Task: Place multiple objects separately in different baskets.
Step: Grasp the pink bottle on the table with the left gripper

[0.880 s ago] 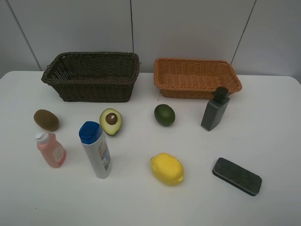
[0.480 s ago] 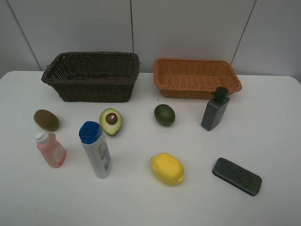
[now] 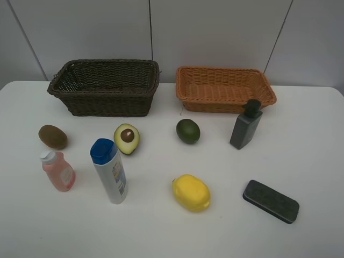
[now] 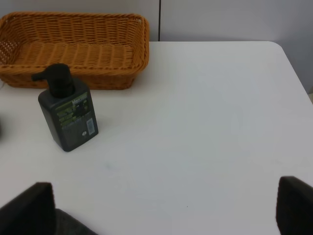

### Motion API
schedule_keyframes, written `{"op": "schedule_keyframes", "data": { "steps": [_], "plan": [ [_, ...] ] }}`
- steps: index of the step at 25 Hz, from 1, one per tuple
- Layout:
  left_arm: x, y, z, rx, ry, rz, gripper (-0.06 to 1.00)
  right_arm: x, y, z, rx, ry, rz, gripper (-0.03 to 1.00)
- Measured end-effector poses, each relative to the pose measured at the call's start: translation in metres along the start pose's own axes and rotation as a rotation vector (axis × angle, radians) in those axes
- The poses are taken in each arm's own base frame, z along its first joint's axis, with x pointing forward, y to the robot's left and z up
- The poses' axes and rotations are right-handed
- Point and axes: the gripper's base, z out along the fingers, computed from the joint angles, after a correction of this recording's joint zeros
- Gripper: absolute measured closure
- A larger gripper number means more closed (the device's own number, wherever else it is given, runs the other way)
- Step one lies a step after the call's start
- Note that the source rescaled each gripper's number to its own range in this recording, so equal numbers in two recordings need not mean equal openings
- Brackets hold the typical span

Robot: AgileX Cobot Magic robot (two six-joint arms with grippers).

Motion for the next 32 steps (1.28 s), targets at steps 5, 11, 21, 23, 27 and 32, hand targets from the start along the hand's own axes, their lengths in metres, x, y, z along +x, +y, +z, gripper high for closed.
{"op": "schedule_keyframes", "data": {
  "steps": [5,11,21,23,27,32],
  "plan": [
    [-0.049,-0.003,0.033,-0.008,0.254,-0.014,-0.06,0.0,0.0,0.0,0.0,0.0,0.0,-0.01],
    [-0.09,-0.004,0.084,-0.019,0.519,-0.028,-0.06,0.0,0.0,0.0,0.0,0.0,0.0,-0.01],
    [-0.093,-0.005,0.173,0.011,0.817,-0.048,-0.06,0.0,0.0,0.0,0.0,0.0,0.0,-0.01],
    [-0.093,-0.007,0.181,0.035,0.815,-0.055,-0.06,0.0,0.0,0.0,0.0,0.0,0.0,-0.01],
    [-0.096,-0.008,0.185,0.047,0.776,-0.052,-0.06,0.0,0.0,0.0,0.0,0.0,0.0,-0.01],
    [-0.098,-0.018,0.191,0.059,0.723,0.003,-0.06,0.0,0.0,0.0,0.0,0.0,0.0,-0.01]
  ]
}}
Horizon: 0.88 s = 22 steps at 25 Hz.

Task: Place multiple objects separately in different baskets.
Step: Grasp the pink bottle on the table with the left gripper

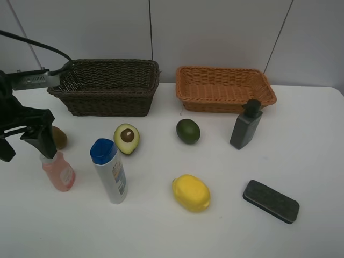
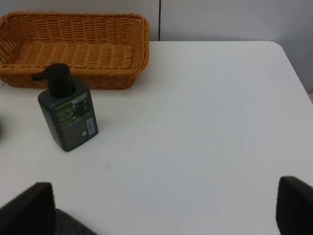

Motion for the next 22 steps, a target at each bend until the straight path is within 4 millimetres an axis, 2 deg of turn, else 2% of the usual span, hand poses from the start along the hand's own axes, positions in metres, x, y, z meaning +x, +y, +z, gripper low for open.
{"op": "schedule_keyframes", "data": {
  "steps": [5,12,22],
  "plan": [
    [-0.004,-0.018,0.002,-0.011,-0.058,0.047,-0.06,0.0,0.0,0.0,0.0,0.0,0.0,-0.01],
    [-0.007,-0.017,0.006,-0.054,-0.07,0.044,-0.06,0.0,0.0,0.0,0.0,0.0,0.0,-0.01],
    [-0.024,-0.013,0.061,-0.067,0.099,0.019,-0.06,0.0,0.0,0.0,0.0,0.0,0.0,-0.01]
  ]
}}
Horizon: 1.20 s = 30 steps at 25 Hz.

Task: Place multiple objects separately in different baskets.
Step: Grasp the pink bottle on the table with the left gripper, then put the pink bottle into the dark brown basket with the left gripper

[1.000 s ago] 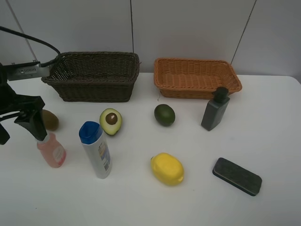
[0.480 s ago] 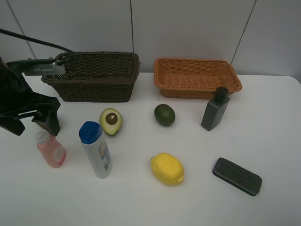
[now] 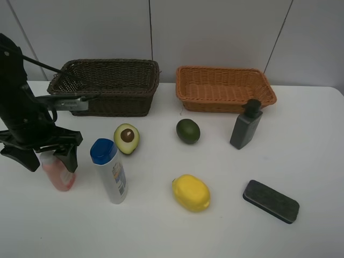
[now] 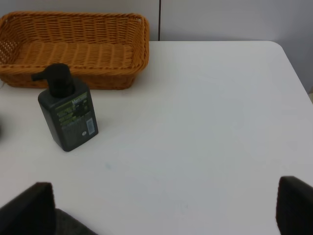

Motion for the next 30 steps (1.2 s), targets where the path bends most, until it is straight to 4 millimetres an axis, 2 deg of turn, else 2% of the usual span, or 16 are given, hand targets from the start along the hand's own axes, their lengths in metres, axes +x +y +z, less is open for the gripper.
{"op": "schedule_keyframes", "data": {
  "steps": [5,7,8,10,12,17,19,21,26,29,30],
  "plan": [
    [-0.003,0.001,0.011,-0.004,0.031,-0.004,-0.04,0.0,0.0,0.0,0.0,0.0,0.0,-0.01],
    [-0.003,0.001,0.011,-0.004,0.032,-0.008,0.09,0.0,0.0,0.0,0.0,0.0,0.0,-0.01],
    [-0.003,0.001,0.011,-0.005,0.032,-0.007,0.24,0.0,0.0,0.0,0.0,0.0,0.0,-0.01],
    [-0.003,0.001,0.011,-0.007,0.031,-0.008,0.64,0.0,0.0,0.0,0.0,0.0,0.0,-0.01],
    [-0.003,0.001,0.011,-0.009,0.035,-0.009,0.94,0.0,0.0,0.0,0.0,0.0,0.0,-0.01],
    [-0.001,0.001,0.009,-0.012,0.063,-0.023,0.94,0.0,0.0,0.0,0.0,0.0,0.0,-0.01],
    [-0.003,0.0,-0.001,-0.009,0.084,-0.023,0.94,0.0,0.0,0.0,0.0,0.0,0.0,-0.01],
    [-0.009,-0.004,-0.026,0.001,0.053,-0.024,0.94,0.0,0.0,0.0,0.0,0.0,0.0,-0.01],
    [-0.035,-0.014,-0.111,0.037,-0.125,-0.017,0.94,0.0,0.0,0.0,0.0,0.0,0.0,-0.01],
    [-0.064,-0.021,-0.155,0.056,-0.284,-0.001,0.94,0.0,0.0,0.0,0.0,0.0,0.0,-0.01],
    [-0.075,-0.022,-0.162,0.06,-0.315,0.001,0.94,0.0,0.0,0.0,0.0,0.0,0.0,-0.01]
  ]
}}
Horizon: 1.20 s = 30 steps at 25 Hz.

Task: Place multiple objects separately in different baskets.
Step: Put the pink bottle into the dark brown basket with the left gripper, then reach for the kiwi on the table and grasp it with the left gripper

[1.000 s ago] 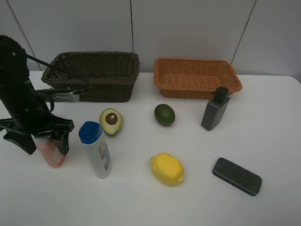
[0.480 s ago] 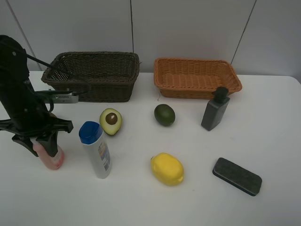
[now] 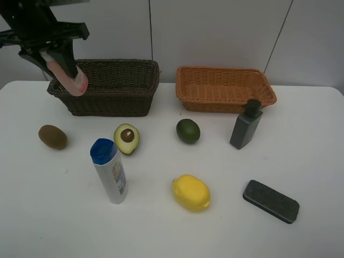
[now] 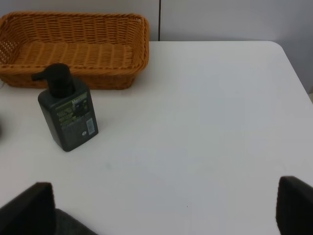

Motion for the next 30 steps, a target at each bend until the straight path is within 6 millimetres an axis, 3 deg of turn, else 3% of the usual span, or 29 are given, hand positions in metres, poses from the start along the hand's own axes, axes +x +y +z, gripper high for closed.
{"op": "schedule_keyframes", "data": {
  "steps": [3,8,11,15,17,20,22,26,30],
  "plan": [
    [-0.043,-0.005,-0.005,0.006,-0.119,0.012,0.94,0.0,0.0,0.0,0.0,0.0,0.0,-0.01],
    [-0.094,-0.003,0.025,-0.045,-0.223,0.032,0.94,0.0,0.0,0.0,0.0,0.0,0.0,-0.01],
    [-0.11,0.0,0.053,-0.076,-0.231,0.042,0.94,0.0,0.0,0.0,0.0,0.0,0.0,-0.01],
    [-0.117,0.004,0.097,-0.089,-0.175,0.04,0.93,0.0,0.0,0.0,0.0,0.0,0.0,-0.01],
    [-0.117,0.006,0.111,-0.092,-0.149,0.039,0.79,0.0,0.0,0.0,0.0,0.0,0.0,-0.01],
    [-0.117,0.006,0.116,-0.093,-0.135,0.04,0.21,0.0,0.0,0.0,0.0,0.0,0.0,-0.01],
    [-0.117,0.006,0.115,-0.094,-0.128,0.041,0.02,0.0,0.0,0.0,0.0,0.0,0.0,-0.01],
    [-0.115,0.004,0.102,-0.088,-0.08,0.031,-0.05,0.0,0.0,0.0,0.0,0.0,0.0,-0.01],
    [-0.118,-0.002,0.066,-0.054,-0.138,-0.004,-0.06,0.0,0.0,0.0,0.0,0.0,0.0,-0.01]
  ]
}}
